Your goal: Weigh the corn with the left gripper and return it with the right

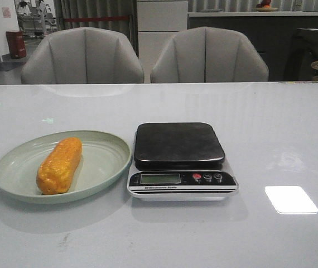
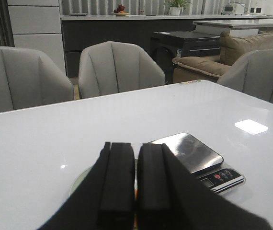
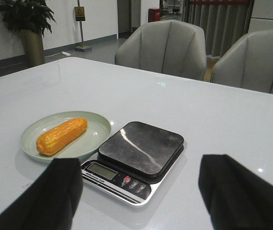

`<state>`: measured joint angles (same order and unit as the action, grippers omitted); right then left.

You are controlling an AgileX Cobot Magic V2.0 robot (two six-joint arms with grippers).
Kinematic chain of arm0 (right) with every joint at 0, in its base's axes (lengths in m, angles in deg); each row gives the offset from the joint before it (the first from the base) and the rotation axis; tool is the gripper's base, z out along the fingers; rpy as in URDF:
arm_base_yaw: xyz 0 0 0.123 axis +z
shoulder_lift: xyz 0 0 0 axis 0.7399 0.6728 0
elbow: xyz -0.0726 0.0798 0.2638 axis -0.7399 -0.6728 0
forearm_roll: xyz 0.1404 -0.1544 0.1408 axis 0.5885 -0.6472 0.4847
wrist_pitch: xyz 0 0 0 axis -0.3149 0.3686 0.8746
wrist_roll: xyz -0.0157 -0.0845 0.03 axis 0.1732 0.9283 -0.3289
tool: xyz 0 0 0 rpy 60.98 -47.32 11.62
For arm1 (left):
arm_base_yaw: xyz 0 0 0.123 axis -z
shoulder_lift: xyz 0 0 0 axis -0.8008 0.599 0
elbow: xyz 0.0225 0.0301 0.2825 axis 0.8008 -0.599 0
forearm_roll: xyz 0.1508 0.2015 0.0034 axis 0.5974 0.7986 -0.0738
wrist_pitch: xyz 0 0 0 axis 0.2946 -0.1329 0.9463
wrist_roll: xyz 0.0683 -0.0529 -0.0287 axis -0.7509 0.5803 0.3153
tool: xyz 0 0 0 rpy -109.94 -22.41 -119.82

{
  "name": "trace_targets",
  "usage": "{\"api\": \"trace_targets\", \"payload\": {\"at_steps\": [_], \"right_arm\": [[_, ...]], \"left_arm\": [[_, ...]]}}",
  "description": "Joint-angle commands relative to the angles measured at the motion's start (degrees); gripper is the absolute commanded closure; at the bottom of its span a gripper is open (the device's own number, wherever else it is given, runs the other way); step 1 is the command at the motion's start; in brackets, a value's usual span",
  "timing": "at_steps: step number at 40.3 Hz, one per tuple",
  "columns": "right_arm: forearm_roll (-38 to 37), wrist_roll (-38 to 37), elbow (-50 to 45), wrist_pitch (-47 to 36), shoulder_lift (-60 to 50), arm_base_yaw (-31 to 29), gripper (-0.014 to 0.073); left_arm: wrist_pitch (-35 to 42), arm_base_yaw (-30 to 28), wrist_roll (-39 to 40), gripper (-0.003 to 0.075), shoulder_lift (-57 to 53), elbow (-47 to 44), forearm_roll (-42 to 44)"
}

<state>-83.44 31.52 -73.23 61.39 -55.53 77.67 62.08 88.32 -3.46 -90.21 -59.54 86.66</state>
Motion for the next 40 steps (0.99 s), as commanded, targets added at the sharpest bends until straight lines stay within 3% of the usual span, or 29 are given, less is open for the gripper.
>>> {"api": "trace_targets", "payload": {"at_steps": [1, 6, 11, 33, 40], "right_arm": [[-0.64, 0.52, 1.43, -6.10, 0.63, -0.31, 0.0113], [-0.64, 0.52, 1.43, -5.86, 0.63, -0.31, 0.0470], [-0.64, 0.46, 1.43, -5.79, 0.63, -0.31, 0.0412], [-0.64, 0.46, 1.43, -5.79, 0.63, -0.31, 0.0416], [-0.64, 0.46, 1.43, -5.79, 0.63, -0.31, 0.0416]], "left_arm": [[4.48, 0.06, -0.11, 0.0588, -0.94, 1.51, 0.54], [4.48, 0.06, -0.11, 0.0588, -0.94, 1.51, 0.54], [4.48, 0.06, -0.11, 0.0588, -0.94, 1.51, 0.54], [4.48, 0.06, -0.11, 0.0588, -0.94, 1.51, 0.54], [4.67, -4.17, -0.72, 0.0588, -0.94, 0.43, -1.34]]}}
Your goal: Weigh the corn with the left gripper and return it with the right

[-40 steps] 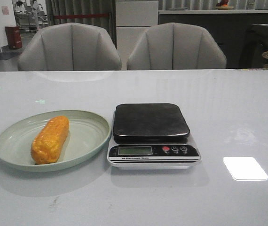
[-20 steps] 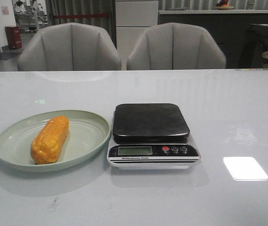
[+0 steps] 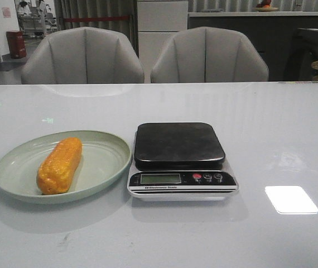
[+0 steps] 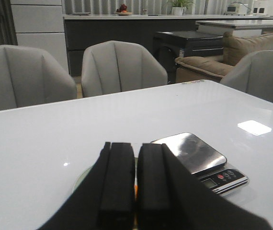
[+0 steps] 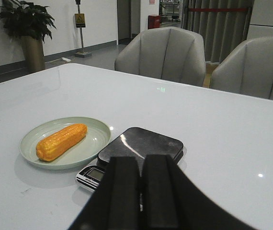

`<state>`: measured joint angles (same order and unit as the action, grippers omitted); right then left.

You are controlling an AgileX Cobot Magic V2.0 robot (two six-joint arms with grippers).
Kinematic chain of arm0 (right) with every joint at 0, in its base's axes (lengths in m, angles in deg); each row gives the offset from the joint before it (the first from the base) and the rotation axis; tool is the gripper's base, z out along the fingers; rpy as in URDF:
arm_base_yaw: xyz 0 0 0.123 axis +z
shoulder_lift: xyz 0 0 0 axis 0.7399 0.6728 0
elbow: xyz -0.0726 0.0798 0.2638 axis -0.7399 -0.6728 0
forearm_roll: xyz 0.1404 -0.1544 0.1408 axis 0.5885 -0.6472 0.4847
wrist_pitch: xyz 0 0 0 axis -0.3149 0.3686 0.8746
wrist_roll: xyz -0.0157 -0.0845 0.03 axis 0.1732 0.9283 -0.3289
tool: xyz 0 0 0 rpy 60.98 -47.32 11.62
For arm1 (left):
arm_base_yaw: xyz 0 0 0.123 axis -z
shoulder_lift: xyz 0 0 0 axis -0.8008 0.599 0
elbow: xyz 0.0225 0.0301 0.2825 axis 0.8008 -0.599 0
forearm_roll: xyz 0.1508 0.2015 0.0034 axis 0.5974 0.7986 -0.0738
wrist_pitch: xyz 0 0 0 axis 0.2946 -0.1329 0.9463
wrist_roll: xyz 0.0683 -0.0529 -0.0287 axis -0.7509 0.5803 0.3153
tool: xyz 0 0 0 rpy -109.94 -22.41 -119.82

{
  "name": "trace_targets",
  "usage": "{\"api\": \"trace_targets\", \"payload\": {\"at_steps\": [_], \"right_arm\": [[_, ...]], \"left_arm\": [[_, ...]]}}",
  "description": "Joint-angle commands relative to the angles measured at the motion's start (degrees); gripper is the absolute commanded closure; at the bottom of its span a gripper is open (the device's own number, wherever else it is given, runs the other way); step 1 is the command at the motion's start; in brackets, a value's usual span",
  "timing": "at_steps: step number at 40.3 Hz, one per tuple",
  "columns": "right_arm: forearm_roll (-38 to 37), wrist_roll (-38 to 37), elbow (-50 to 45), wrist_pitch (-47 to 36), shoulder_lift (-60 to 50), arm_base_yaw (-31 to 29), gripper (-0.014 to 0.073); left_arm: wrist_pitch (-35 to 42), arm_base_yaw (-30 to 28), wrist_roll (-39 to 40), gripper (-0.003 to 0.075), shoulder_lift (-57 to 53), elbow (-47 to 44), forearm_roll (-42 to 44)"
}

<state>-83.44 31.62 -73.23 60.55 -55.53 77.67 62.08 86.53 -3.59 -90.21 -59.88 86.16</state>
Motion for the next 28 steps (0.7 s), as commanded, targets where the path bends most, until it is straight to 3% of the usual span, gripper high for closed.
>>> {"api": "trace_targets", "payload": {"at_steps": [1, 9, 17, 28], "right_arm": [[-0.64, 0.37, 1.43, -4.95, 0.63, -0.31, 0.0416], [-0.64, 0.37, 1.43, -4.95, 0.63, -0.31, 0.0416], [-0.64, 0.37, 1.43, -4.95, 0.63, -0.31, 0.0416], [-0.64, 0.37, 1.43, -4.95, 0.63, -0.31, 0.0416]], "left_arm": [[4.82, -3.38, -0.60, 0.0588, -0.94, 0.46, -0.83], [10.98, -14.54, -1.42, 0.0588, -0.94, -5.54, -3.85], [27.44, -25.19, -4.70, 0.0588, -0.94, -14.87, -7.66], [31.66, -34.89, -4.70, 0.0588, -1.08, -21.11, -9.85]]}}
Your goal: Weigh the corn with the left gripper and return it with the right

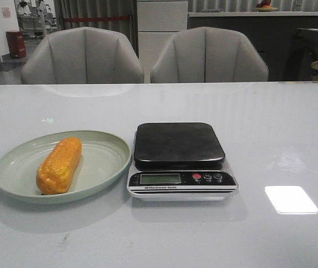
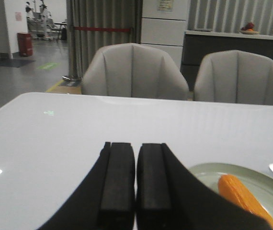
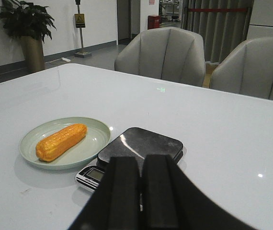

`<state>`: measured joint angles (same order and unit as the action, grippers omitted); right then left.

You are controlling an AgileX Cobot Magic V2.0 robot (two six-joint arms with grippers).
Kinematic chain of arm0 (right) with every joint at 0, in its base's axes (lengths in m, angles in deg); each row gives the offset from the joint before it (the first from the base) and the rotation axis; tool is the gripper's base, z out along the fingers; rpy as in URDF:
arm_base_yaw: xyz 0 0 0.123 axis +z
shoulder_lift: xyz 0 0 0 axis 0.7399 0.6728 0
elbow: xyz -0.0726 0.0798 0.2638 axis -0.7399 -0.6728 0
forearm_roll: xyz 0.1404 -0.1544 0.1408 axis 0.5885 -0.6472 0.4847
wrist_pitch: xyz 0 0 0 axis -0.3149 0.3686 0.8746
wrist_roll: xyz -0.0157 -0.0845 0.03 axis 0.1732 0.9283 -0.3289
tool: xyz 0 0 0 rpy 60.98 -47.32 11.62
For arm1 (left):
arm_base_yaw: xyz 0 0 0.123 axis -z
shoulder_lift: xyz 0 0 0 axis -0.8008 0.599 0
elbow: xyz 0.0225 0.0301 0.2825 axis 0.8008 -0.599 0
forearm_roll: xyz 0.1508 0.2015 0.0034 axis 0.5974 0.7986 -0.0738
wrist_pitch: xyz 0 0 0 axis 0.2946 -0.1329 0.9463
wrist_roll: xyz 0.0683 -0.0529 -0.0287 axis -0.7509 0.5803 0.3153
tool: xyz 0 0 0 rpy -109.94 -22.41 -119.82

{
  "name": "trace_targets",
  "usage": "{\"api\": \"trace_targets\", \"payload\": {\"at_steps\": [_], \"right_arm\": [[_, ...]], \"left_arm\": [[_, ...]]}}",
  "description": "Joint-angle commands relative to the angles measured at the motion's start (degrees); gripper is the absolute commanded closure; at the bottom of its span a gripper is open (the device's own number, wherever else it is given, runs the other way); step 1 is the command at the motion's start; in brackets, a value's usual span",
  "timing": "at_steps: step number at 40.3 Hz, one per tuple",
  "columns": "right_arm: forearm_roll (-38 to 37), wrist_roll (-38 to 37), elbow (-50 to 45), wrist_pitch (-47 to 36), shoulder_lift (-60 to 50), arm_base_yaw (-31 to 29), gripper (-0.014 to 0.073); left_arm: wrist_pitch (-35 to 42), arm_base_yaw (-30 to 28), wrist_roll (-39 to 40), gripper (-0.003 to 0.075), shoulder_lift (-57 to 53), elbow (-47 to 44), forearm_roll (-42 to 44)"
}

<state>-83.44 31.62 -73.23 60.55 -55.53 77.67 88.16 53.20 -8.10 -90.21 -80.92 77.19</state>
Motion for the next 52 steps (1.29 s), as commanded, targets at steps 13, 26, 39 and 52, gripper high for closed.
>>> {"api": "trace_targets", "payload": {"at_steps": [13, 26, 39, 52], "right_arm": [[-0.64, 0.37, 1.43, -4.95, 0.63, -0.31, 0.0416], [-0.64, 0.37, 1.43, -4.95, 0.63, -0.31, 0.0416], [-0.64, 0.37, 1.43, -4.95, 0.63, -0.31, 0.0416], [-3.44, 0.42, 0.59, -5.48, 0.63, -0.95, 0.0416]], "left_arm": [[6.10, -2.47, -0.18, 0.0588, -1.08, -0.07, -0.89], [6.10, -2.47, -0.18, 0.0588, -1.08, -0.07, -0.89], [6.10, -2.47, -0.18, 0.0588, -1.08, -0.07, -0.89], [6.10, -2.47, -0.18, 0.0588, -1.08, -0.07, -0.89]]}}
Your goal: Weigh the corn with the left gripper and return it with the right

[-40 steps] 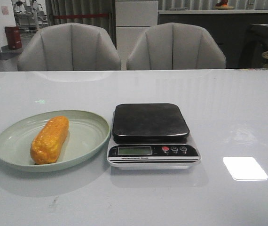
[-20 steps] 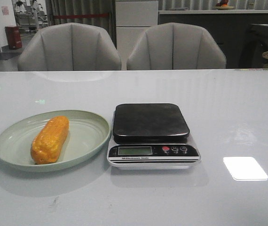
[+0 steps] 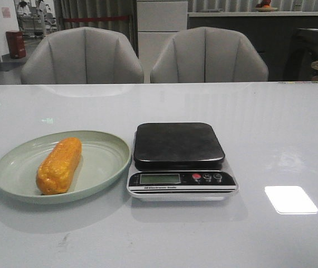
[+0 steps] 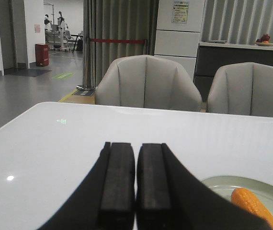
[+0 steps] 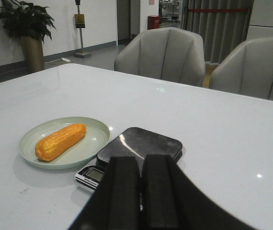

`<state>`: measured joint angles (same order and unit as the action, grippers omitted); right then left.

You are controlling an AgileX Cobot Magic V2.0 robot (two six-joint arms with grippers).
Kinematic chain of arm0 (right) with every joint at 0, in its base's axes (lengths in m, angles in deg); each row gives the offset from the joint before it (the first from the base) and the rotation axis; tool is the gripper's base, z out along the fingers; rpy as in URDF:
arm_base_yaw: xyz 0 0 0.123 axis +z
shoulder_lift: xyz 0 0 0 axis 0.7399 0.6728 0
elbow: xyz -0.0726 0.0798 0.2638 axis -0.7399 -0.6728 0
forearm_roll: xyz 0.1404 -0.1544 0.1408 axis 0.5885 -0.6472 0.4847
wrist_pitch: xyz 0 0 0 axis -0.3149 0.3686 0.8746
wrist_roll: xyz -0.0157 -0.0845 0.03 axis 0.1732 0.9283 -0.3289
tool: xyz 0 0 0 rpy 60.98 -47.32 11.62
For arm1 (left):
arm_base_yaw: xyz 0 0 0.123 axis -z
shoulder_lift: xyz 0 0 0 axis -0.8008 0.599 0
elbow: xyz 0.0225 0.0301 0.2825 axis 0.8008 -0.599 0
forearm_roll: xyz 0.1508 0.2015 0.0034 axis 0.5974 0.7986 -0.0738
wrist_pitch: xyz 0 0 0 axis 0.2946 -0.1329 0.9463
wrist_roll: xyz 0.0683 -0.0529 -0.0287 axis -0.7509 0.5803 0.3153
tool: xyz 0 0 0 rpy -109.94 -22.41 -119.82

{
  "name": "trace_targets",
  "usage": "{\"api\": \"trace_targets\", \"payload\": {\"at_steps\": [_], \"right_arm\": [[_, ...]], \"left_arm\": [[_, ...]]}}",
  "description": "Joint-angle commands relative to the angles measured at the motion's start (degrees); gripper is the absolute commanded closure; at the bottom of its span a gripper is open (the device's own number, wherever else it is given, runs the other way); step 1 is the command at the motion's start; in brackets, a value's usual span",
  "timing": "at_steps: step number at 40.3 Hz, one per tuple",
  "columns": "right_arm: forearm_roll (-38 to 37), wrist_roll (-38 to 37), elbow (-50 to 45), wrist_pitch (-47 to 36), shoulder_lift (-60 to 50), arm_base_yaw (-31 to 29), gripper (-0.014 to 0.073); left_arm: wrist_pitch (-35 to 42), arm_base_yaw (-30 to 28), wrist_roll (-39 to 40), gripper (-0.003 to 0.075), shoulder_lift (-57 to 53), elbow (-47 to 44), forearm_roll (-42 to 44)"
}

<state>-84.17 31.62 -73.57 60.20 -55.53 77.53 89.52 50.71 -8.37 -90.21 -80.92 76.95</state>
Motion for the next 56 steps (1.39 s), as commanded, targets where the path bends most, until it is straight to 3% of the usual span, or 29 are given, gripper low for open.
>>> {"api": "trace_targets", "payload": {"at_steps": [1, 15, 26, 56], "right_arm": [[-3.73, 0.42, 0.80, -5.19, 0.63, -1.44, 0.0416], [-4.63, 0.42, -4.81, -10.88, -0.91, -19.23, 0.0416], [-4.63, 0.42, -11.22, -16.20, -5.12, -25.95, 0.0416], [-4.63, 0.42, -12.13, -16.98, -6.15, -26.71, 0.0416]], "left_arm": [[4.74, 0.02, 0.08, 0.0588, -1.08, -0.07, -0.64], [4.74, 0.02, 0.08, 0.0588, -1.08, -0.07, -0.64], [4.74, 0.02, 0.08, 0.0588, -1.08, -0.07, -0.64], [4.74, 0.02, 0.08, 0.0588, -0.97, -0.07, -0.64]]}}
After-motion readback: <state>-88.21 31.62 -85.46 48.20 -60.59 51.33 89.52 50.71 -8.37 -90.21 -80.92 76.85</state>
